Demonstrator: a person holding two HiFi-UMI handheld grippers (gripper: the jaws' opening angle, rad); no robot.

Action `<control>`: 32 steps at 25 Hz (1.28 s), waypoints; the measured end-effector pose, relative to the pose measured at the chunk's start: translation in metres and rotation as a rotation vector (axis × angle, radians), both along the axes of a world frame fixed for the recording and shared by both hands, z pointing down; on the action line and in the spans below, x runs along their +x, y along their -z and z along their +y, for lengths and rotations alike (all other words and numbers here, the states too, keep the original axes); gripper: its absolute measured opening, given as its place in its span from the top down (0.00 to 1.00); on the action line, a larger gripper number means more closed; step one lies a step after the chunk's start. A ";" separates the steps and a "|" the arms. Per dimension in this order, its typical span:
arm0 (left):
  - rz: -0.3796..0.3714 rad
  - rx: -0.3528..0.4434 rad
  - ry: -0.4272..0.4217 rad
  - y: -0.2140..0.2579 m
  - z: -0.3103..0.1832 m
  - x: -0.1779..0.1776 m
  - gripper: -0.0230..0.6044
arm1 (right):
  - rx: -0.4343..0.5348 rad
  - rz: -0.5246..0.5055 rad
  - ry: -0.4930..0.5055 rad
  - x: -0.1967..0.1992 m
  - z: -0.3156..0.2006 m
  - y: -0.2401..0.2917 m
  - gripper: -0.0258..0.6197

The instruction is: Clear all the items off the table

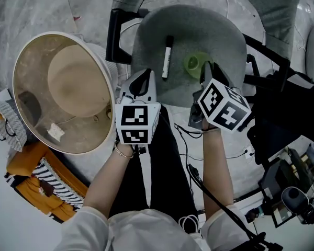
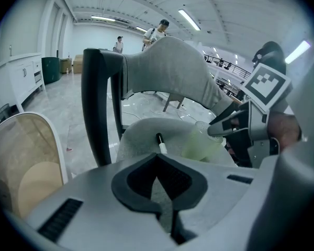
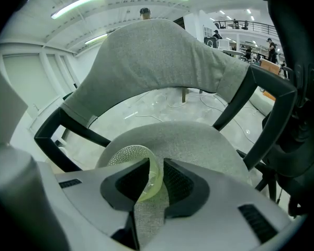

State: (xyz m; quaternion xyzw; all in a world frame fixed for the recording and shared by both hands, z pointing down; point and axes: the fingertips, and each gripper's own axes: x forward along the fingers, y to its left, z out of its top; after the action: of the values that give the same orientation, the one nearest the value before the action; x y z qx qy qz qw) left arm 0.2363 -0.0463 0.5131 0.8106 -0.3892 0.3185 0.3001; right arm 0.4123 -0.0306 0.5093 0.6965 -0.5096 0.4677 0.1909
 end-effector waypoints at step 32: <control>0.005 0.040 0.345 0.037 0.027 -0.222 0.95 | 0.095 0.002 0.354 -0.230 -0.019 0.064 0.79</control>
State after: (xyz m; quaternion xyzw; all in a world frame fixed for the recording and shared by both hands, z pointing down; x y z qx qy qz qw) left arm 0.0144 -0.0196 0.4758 0.7383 -0.5280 0.2523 0.3353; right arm 0.1824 -0.0496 0.4456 0.6046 -0.6455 0.4014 0.2379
